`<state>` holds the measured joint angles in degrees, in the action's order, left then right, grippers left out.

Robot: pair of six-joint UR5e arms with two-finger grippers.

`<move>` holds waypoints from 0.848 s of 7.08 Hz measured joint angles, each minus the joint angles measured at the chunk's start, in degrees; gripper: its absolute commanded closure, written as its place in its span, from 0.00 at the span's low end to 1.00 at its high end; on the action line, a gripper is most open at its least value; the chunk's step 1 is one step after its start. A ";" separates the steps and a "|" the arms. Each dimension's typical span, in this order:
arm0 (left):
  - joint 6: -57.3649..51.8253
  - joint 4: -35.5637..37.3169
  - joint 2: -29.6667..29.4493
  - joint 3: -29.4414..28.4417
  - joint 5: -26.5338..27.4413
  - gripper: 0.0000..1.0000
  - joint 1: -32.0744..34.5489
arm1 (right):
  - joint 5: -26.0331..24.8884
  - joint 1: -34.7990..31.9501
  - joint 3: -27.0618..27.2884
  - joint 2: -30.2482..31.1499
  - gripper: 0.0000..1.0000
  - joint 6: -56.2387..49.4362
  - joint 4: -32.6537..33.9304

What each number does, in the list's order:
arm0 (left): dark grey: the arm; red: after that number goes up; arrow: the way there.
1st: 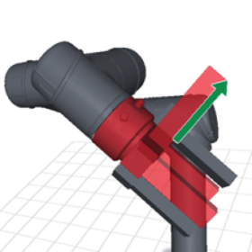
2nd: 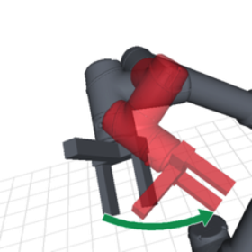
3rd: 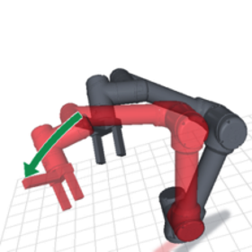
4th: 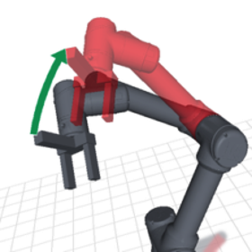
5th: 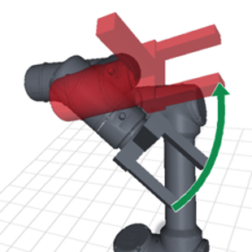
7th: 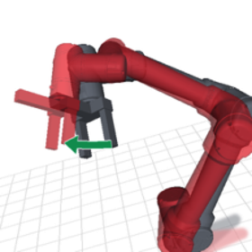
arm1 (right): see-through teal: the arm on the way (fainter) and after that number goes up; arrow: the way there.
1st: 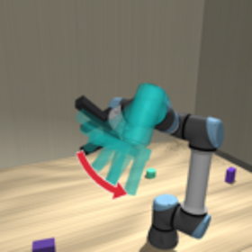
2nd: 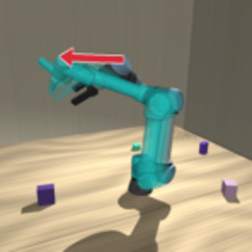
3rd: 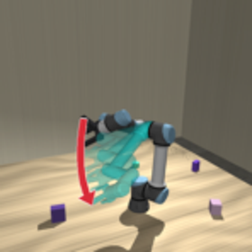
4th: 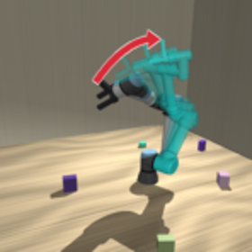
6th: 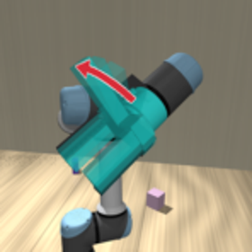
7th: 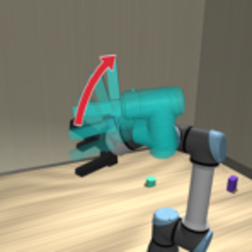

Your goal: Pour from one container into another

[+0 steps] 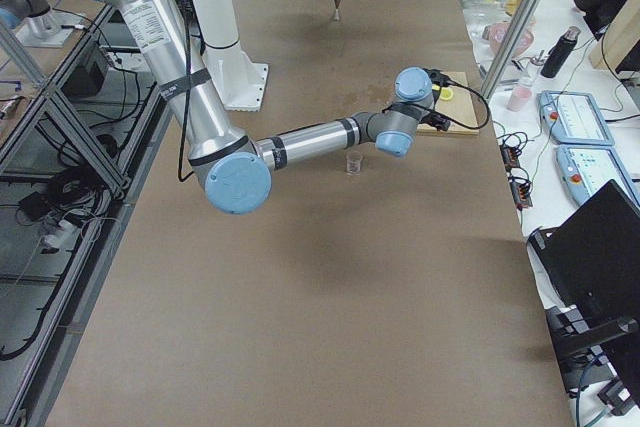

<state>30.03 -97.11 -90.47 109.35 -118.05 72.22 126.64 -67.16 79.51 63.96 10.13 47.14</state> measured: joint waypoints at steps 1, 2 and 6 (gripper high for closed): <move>-0.09 6.43 0.47 -1.12 -7.44 0.01 5.95 | -1.73 -1.62 0.23 -0.03 0.00 1.18 7.14; -0.15 11.41 1.17 -2.15 -11.68 0.01 10.90 | -2.73 -3.44 0.33 -0.01 0.00 3.55 15.00; -18.64 15.06 8.19 -6.73 -19.30 0.01 21.62 | -2.73 -10.43 2.31 1.23 0.00 10.42 41.28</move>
<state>11.39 -82.05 -82.28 102.62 -137.35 93.84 123.91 -77.59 81.82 65.18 20.55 88.42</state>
